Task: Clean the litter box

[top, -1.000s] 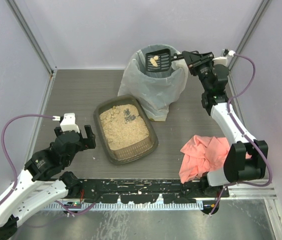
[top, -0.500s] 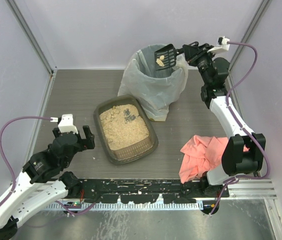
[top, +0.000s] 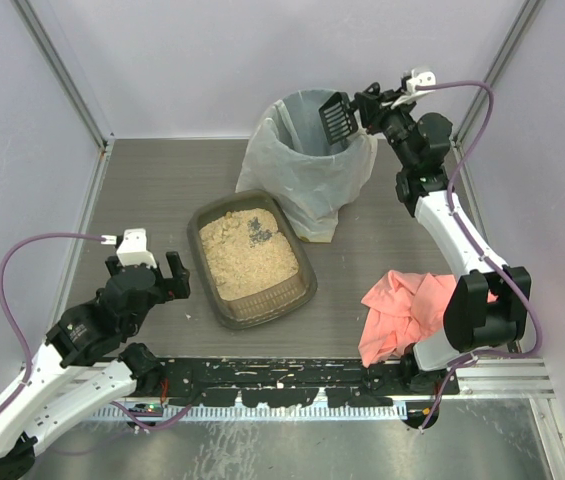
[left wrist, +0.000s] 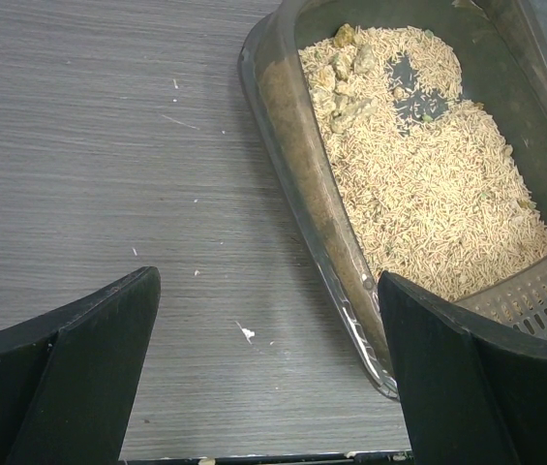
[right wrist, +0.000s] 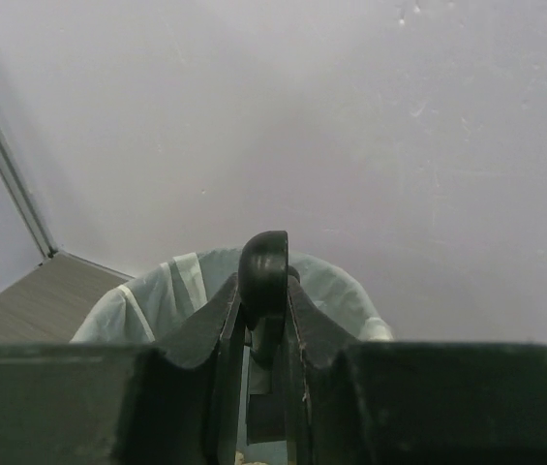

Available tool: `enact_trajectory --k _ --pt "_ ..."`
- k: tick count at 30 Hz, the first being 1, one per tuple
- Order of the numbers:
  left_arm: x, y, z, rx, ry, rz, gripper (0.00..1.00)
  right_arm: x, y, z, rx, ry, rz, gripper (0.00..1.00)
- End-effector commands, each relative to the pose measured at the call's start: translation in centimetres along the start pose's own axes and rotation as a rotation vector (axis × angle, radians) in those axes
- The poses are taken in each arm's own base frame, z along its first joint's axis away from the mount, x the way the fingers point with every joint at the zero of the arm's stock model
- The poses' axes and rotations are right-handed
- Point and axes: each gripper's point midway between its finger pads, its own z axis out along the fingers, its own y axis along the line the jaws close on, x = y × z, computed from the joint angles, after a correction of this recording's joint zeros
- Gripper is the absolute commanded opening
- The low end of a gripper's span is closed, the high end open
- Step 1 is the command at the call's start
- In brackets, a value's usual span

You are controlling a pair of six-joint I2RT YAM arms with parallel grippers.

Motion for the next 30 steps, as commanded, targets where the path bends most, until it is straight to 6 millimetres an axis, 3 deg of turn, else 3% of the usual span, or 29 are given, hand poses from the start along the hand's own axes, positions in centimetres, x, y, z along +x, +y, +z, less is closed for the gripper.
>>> enact_trajectory --k 1,13,16,19,25,30 --pt "-1.4 -0.2 -0.2 0.009 -0.058 -0.049 0.97 -5.6 1.6 0.8 -0.058 -0.118 -0.147 0.01" --pt "-1.3 -0.2 -0.1 0.011 -0.062 -0.053 0.98 -10.9 3.7 0.2 -0.078 -0.103 -0.121 0.01" --pt "-1.2 -0.3 0.0 0.010 -0.054 -0.047 0.98 -12.7 5.4 -0.5 -0.043 -0.106 -0.093 0.01" --pt "-1.1 -0.4 0.0 0.011 -0.050 -0.045 0.98 -13.1 7.9 -1.4 -0.033 -0.095 -0.055 0.01" --pt "-1.1 -0.6 0.0 0.019 -0.044 -0.044 0.98 -9.9 14.5 -2.6 -0.101 0.007 0.015 0.01" --pt "-1.0 -0.7 0.2 0.020 -0.036 -0.039 0.98 -4.9 19.7 -3.6 -0.161 0.137 0.046 0.01"
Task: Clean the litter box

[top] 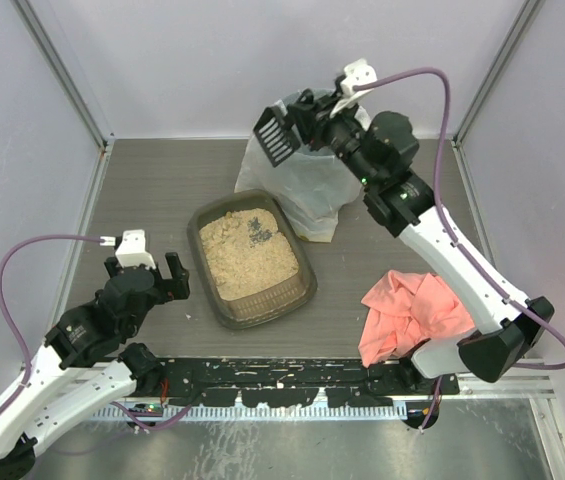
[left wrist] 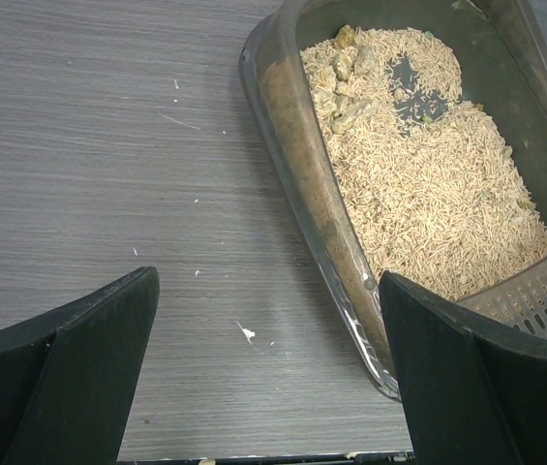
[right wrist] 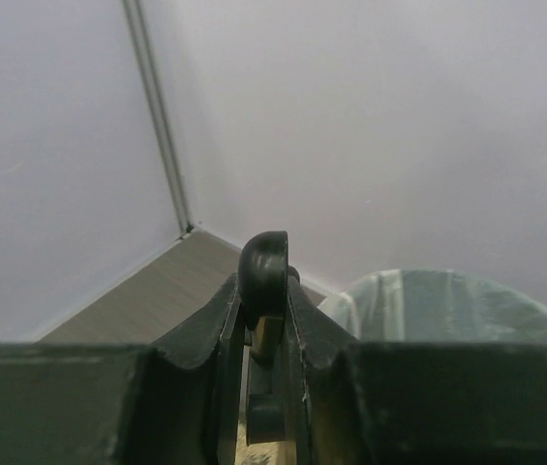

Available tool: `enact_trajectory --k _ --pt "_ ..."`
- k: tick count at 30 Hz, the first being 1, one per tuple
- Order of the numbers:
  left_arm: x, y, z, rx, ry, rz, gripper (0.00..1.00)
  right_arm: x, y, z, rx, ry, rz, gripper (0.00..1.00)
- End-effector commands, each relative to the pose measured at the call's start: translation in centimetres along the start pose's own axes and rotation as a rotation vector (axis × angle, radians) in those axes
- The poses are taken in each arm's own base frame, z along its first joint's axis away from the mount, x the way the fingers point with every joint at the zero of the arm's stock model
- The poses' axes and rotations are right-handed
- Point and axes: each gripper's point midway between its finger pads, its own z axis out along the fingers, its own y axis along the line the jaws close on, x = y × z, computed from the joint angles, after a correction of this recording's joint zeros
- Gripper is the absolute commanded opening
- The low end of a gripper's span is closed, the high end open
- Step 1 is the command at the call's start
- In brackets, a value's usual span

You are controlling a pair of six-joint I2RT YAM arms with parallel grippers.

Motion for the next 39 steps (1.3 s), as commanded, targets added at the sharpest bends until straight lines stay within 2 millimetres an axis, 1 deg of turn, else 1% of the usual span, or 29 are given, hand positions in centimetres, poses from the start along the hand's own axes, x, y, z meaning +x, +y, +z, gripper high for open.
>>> enact_trajectory --k 1,3,5,8,12,15,17,19,22,25,28,31,33,35,39 --pt "-1.0 -0.9 0.2 0.019 -0.029 -0.034 0.98 3.5 2.7 -0.5 0.025 0.095 0.026 0.01" --pt "-0.9 -1.0 0.3 0.020 -0.024 -0.032 0.98 6.1 4.2 -0.4 0.027 0.149 0.025 0.01" --pt "-0.8 -1.1 0.5 0.023 -0.018 -0.030 0.98 9.6 5.5 -0.2 0.038 0.217 0.008 0.01" --pt "-0.7 -1.5 0.7 0.031 -0.010 -0.031 0.98 13.3 5.9 0.0 0.094 0.277 0.002 0.01" --pt "-0.7 -2.7 1.3 0.063 -0.004 -0.047 0.97 16.7 5.3 0.8 0.161 0.293 0.030 0.01" --pt "-0.7 -3.6 2.0 0.075 -0.001 -0.051 0.95 18.8 5.0 1.7 0.197 0.307 0.032 0.01" --pt "-0.5 -4.1 2.8 0.072 -0.001 -0.054 0.93 19.9 4.7 2.0 0.222 0.322 0.030 0.01" --pt "-0.2 -4.8 3.7 0.075 0.004 -0.057 0.91 20.3 4.2 1.8 0.253 0.315 0.047 0.01" --pt "0.0 -5.8 5.2 0.071 0.005 -0.054 0.88 20.0 3.8 1.0 0.276 0.290 0.076 0.01" --pt "0.3 -6.5 7.0 0.039 0.007 -0.037 0.80 19.5 3.7 -0.2 0.271 0.275 0.100 0.01" --pt "0.8 -6.6 8.4 -0.010 0.021 -0.011 0.73 19.3 3.7 -1.1 0.263 0.274 0.116 0.01" --pt "2.0 -6.2 9.5 -0.060 0.046 0.004 0.67 18.8 3.5 -1.9 0.265 0.262 0.121 0.01" --pt "2.8 -6.0 10.1 -0.075 0.064 0.005 0.61 18.3 3.4 -2.3 0.260 0.252 0.125 0.01" --pt "3.6 -6.3 10.6 -0.068 0.082 -0.001 0.55 17.9 3.4 -2.6 0.258 0.243 0.128 0.01" --pt "4.7 -6.6 11.8 -0.062 0.121 0.001 0.49 17.7 3.4 -3.0 0.255 0.239 0.128 0.01"
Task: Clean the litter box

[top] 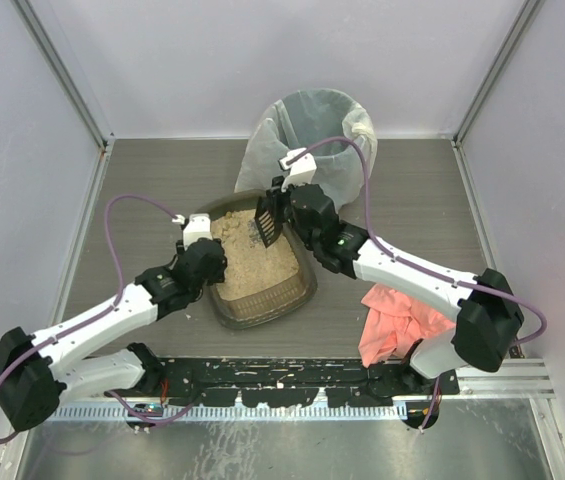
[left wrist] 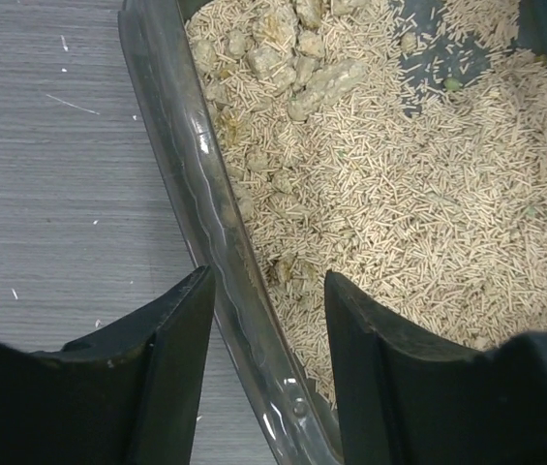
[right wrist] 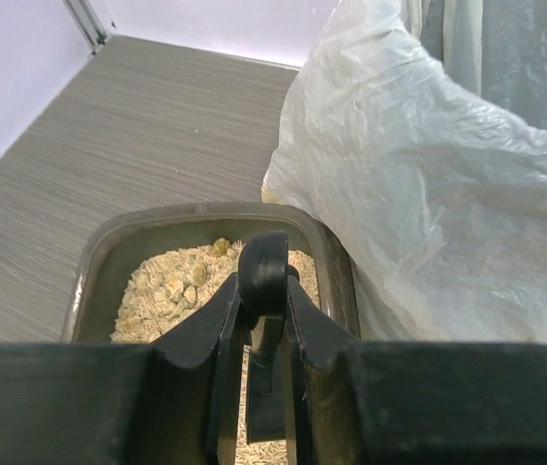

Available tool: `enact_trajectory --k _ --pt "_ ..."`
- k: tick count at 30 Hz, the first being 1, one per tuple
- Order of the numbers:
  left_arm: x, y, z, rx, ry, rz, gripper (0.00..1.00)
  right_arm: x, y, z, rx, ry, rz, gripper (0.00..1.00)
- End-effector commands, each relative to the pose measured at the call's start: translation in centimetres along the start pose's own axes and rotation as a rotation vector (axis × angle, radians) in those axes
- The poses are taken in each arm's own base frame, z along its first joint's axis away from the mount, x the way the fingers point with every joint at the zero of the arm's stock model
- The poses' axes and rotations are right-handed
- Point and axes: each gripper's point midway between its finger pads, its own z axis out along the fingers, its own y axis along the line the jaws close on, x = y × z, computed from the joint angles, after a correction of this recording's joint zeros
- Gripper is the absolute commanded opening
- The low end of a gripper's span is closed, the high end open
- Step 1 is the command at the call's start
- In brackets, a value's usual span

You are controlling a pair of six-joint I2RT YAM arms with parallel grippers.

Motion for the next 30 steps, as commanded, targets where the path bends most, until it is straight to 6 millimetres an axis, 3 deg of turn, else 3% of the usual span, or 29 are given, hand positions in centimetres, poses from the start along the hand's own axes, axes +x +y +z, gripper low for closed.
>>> enact_trajectory --k 1,10,15,20,24,26,30 --pt "-1.0 -1.1 1.4 0.018 -0.030 -0.061 0.48 -3.7 -0.2 -1.0 -0.002 -0.110 0.059 0.01" --pt "0.9 0.3 2.9 -0.048 0.032 -0.033 0.40 -3.5 -0.3 -1.5 -0.010 -0.107 0.063 0.01" --pt "1.5 0.5 3.4 -0.052 0.065 0.012 0.31 -3.3 -0.2 -1.5 -0.016 -0.103 0.065 0.01" --pt "1.7 1.2 3.2 -0.060 0.075 0.045 0.16 -3.5 -0.2 -1.9 -0.023 -0.105 0.077 0.01" --pt "1.5 1.5 2.9 -0.059 0.067 0.050 0.15 -3.5 -0.3 -2.1 -0.021 -0.107 0.089 0.01" --pt "1.6 1.2 2.8 -0.041 0.073 0.055 0.19 -3.2 -0.3 -1.9 -0.019 -0.104 0.096 0.01" --pt "1.9 0.7 2.7 -0.008 0.091 0.063 0.55 -2.3 -0.1 -1.1 -0.012 -0.084 0.108 0.01"
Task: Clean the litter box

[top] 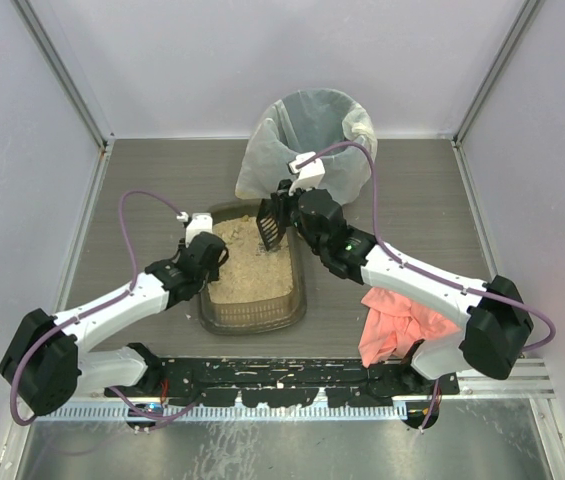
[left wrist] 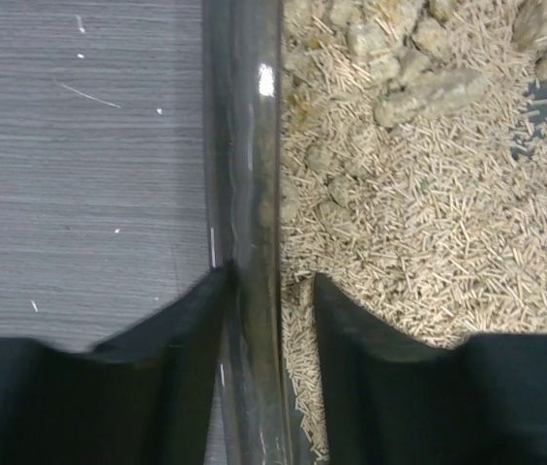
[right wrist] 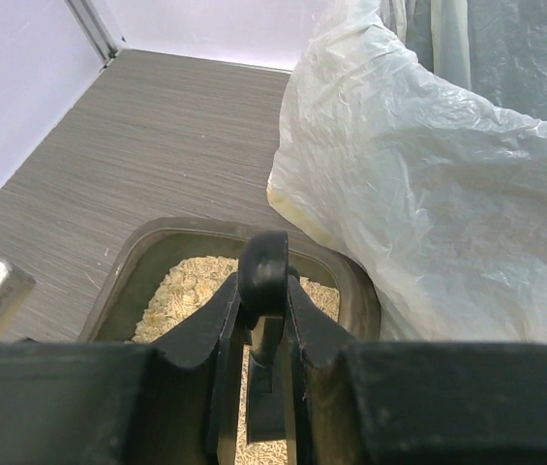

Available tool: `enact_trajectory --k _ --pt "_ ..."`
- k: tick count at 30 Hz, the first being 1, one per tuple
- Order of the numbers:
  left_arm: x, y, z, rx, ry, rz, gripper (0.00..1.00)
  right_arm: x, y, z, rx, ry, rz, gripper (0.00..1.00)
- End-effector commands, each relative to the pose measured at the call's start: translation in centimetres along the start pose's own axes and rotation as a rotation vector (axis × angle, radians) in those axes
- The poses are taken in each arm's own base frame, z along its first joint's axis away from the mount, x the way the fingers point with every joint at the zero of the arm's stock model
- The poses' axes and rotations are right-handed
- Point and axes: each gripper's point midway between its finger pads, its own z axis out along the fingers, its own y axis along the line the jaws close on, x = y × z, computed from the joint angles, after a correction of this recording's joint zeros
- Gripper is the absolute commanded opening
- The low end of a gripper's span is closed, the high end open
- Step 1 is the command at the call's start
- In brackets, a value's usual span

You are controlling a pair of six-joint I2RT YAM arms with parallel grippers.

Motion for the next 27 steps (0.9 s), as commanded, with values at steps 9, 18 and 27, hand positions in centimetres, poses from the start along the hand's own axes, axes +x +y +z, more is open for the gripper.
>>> enact_trajectory --k 9,18,27 --pt "-0.1 -0.4 -2.0 0.101 -0.017 -0.020 0.62 0.0 -0.6 3.0 0.098 -0.041 0.018 0.01" --pt "-0.1 0.4 -3.3 0.157 -0.114 -0.058 0.69 0.0 -1.2 5.1 0.184 -0.036 -0.097 0.01" --pt "-0.4 0.8 -4.6 0.236 -0.218 -0.114 0.70 0.2 -0.3 5.9 0.240 -0.012 -0.233 0.01"
